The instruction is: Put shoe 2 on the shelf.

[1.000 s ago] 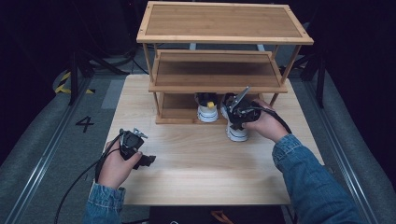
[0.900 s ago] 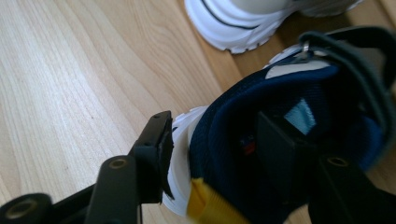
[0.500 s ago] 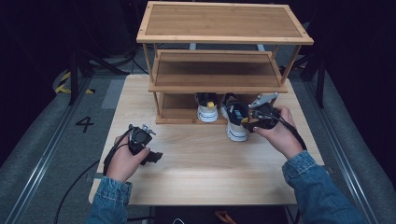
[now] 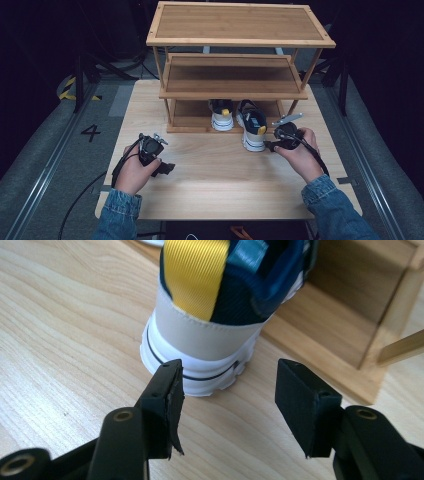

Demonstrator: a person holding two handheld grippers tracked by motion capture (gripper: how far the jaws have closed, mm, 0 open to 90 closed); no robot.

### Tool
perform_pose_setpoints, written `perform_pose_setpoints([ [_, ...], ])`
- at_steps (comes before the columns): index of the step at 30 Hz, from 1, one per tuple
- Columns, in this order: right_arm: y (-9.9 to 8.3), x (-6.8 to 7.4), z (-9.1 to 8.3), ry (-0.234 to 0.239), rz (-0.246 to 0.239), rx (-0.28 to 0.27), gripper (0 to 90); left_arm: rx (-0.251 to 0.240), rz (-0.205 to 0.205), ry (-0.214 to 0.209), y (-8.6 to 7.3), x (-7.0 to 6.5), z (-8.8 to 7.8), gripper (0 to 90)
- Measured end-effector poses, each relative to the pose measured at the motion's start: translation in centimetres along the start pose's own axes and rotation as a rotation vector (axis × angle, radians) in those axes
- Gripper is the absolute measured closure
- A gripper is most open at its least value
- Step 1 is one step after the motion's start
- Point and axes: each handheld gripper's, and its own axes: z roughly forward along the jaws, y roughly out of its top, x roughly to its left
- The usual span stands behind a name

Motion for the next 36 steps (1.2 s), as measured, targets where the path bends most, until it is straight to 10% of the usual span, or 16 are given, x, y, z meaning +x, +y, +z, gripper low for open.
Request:
perform_pose_setpoints([
  [25,2.0,-0.5,2.3,0.094,0.049,0.022,49.9,0.003,-0.030,0.007,-1.6,0.5,-0.5,21.5],
  [36,3.5,-0.7,3.3,0.042,0.053,-0.018,59.2,0.002,-0.036,0.005,-1.6,0.6,-0.4,21.6],
])
